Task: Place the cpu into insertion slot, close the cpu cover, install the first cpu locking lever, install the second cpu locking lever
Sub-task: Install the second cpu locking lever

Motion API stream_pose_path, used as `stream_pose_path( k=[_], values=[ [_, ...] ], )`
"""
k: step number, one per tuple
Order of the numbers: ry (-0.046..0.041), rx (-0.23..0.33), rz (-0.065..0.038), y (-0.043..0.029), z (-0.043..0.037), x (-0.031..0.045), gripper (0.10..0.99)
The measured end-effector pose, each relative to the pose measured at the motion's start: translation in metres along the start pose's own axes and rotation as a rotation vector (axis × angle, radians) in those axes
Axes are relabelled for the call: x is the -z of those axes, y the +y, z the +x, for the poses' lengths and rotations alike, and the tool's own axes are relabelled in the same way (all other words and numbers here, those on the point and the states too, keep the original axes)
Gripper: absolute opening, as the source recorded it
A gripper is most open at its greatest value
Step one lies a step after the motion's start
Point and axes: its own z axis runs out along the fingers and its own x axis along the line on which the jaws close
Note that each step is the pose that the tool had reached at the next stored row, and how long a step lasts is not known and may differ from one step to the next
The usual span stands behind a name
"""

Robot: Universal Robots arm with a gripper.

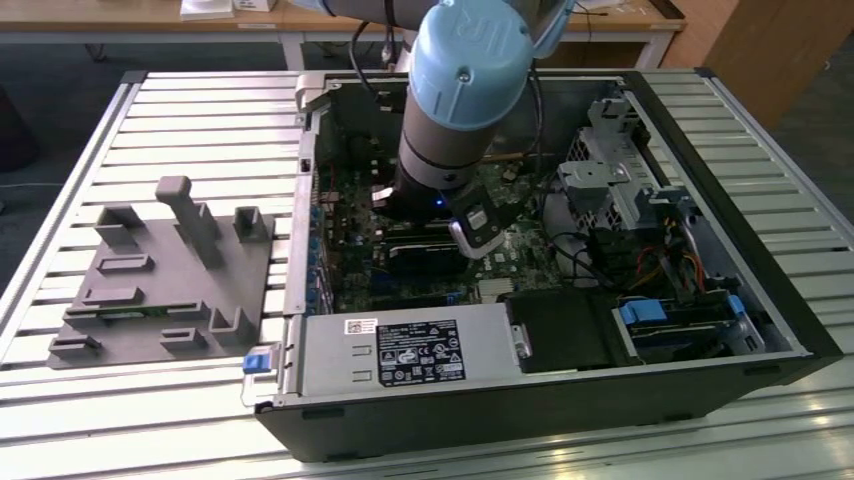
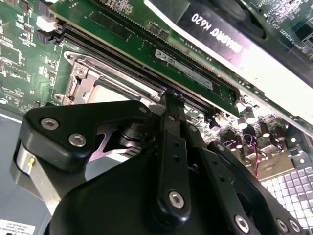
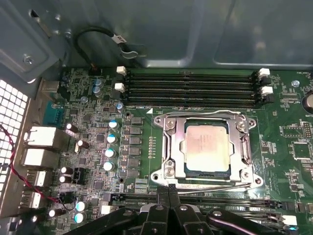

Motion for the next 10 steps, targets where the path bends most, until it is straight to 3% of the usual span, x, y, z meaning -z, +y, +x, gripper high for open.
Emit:
stream_pose_path(
  k=[10],
  values=[
    [0.0000, 0.000, -0.002, -0.0016, 0.0019, -0.0044, 0.106]
  ],
)
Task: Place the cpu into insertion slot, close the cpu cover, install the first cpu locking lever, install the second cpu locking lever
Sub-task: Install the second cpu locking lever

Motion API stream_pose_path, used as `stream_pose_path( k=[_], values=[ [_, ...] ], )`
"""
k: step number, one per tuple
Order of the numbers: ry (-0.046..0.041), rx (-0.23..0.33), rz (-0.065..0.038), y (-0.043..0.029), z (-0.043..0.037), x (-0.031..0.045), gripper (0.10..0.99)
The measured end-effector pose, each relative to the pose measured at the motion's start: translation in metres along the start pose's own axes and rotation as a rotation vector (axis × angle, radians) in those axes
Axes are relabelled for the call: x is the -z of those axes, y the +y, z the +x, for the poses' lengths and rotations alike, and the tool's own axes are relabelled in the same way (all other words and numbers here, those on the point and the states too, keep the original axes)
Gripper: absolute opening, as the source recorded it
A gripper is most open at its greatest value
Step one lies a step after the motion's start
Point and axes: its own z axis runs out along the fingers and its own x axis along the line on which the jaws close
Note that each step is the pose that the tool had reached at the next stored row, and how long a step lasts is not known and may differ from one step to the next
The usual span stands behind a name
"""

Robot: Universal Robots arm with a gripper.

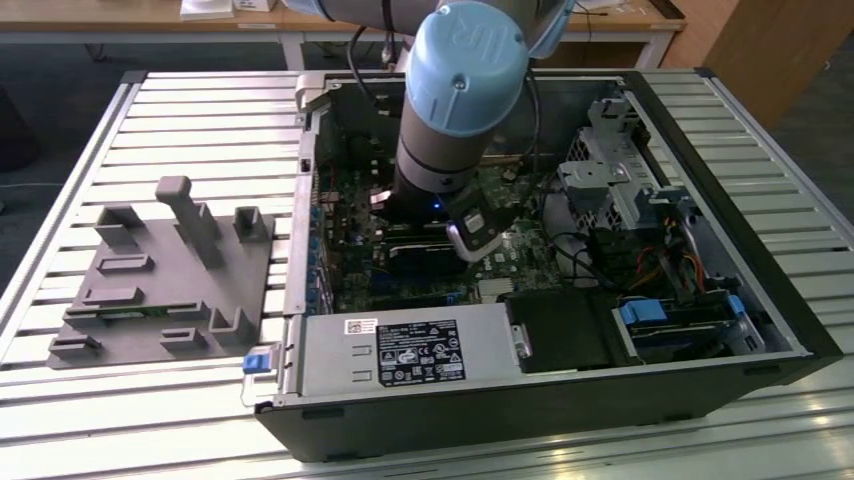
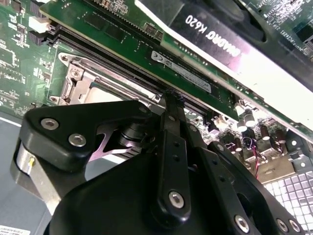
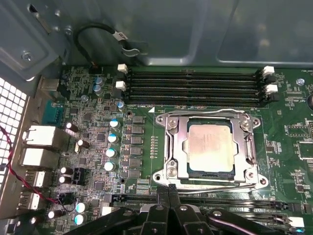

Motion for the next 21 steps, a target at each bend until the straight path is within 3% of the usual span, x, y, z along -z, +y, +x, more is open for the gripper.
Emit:
stream_pose_path(
  k=[4, 13, 21],
  values=[
    [0.0000, 0.000, -0.003, -0.0006, 0.0001, -0.0017, 0.106],
    [-0.0003, 0.001, -0.024, -0.0020, 0.0001, -0.0056, 0.106],
    [-0.0002, 0.002, -0.032, -0.0019, 0.0023, -0.0076, 0.106]
  ],
)
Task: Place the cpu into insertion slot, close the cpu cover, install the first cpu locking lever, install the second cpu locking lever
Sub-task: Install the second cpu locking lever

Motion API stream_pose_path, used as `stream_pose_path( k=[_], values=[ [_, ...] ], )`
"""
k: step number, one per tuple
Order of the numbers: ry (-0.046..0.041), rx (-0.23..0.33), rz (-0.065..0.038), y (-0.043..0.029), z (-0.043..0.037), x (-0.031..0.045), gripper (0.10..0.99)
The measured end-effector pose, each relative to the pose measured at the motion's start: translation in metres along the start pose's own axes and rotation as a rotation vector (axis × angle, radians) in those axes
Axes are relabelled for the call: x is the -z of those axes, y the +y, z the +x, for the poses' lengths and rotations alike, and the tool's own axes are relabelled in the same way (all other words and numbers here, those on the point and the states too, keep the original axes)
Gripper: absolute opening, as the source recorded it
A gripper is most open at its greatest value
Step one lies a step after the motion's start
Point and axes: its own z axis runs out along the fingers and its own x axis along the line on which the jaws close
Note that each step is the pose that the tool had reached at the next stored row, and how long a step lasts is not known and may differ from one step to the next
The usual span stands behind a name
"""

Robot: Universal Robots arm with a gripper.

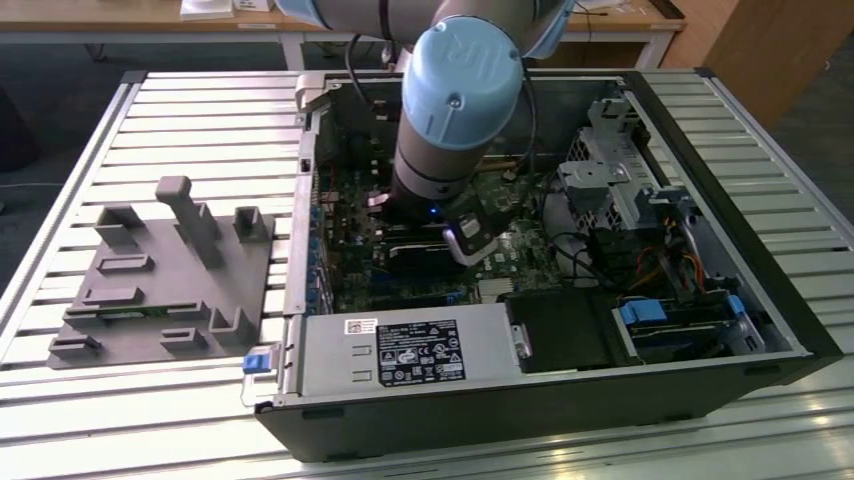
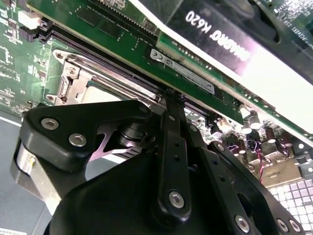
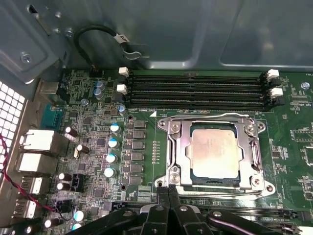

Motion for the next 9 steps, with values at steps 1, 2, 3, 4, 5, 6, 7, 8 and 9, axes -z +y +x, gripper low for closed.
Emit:
stream_pose_path(
  k=[1, 2, 3, 4, 5, 6, 7, 8, 9],
  values=[
    [-0.0001, 0.000, -0.001, 0.0002, 0.0003, -0.0003, 0.106],
    [0.0000, 0.000, -0.002, 0.0004, 0.0005, -0.0007, 0.106],
    [-0.0001, 0.000, -0.003, 0.0006, 0.0006, -0.0010, 0.106],
    [0.0000, 0.000, -0.004, 0.0008, 0.0009, -0.0013, 0.106],
    [0.0000, 0.000, -0.004, 0.0011, 0.0010, -0.0016, 0.106],
    [0.0000, 0.000, -0.005, 0.0014, 0.0013, -0.0020, 0.106],
    [0.0000, 0.000, -0.006, 0.0019, 0.0015, -0.0025, 0.106],
    [0.0000, 0.000, -0.007, 0.0023, 0.0017, -0.0029, 0.106],
    [-0.0002, 0.000, -0.008, 0.0028, 0.0019, -0.0036, 0.106]
  ],
)
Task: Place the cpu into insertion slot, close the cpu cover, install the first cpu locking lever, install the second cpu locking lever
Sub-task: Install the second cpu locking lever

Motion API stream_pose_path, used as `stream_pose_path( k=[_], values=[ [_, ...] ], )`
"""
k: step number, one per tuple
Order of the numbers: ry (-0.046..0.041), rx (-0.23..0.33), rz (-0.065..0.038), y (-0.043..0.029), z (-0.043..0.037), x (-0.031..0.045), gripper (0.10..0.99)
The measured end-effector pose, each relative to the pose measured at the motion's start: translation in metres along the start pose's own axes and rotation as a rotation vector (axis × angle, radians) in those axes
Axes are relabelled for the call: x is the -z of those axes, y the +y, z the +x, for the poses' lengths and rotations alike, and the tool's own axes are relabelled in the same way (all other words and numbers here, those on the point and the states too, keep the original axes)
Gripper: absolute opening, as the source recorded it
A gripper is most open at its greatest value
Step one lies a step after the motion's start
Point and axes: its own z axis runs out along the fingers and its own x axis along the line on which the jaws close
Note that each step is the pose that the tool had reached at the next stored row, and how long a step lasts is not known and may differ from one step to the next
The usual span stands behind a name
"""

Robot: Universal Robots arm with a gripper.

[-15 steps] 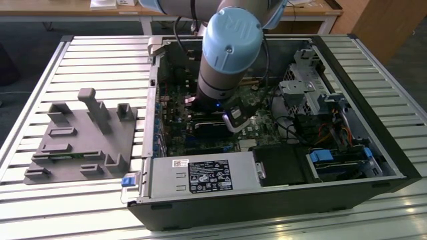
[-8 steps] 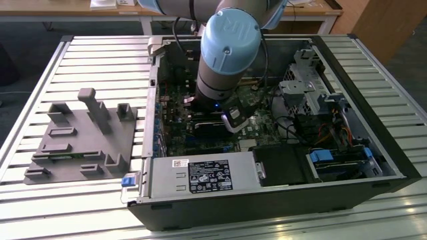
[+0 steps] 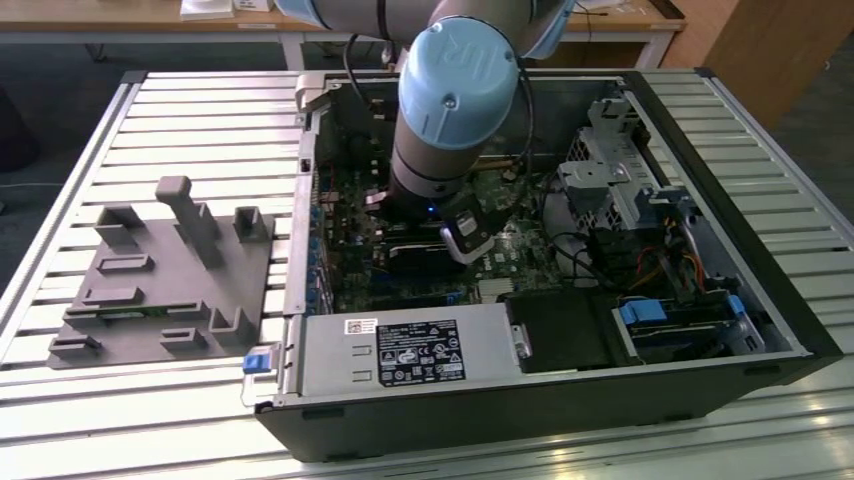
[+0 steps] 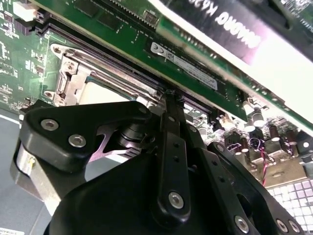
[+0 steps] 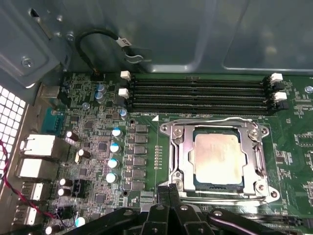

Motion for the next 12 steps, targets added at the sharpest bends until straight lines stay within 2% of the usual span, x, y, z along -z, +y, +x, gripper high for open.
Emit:
stream_pose_path(
  k=[8, 12],
  values=[
    [0.0001, 0.000, -0.003, 0.0017, 0.0030, -0.0021, 0.106],
    [-0.0002, 0.000, -0.003, 0.0035, 0.0041, 0.0019, 0.106]
  ],
)
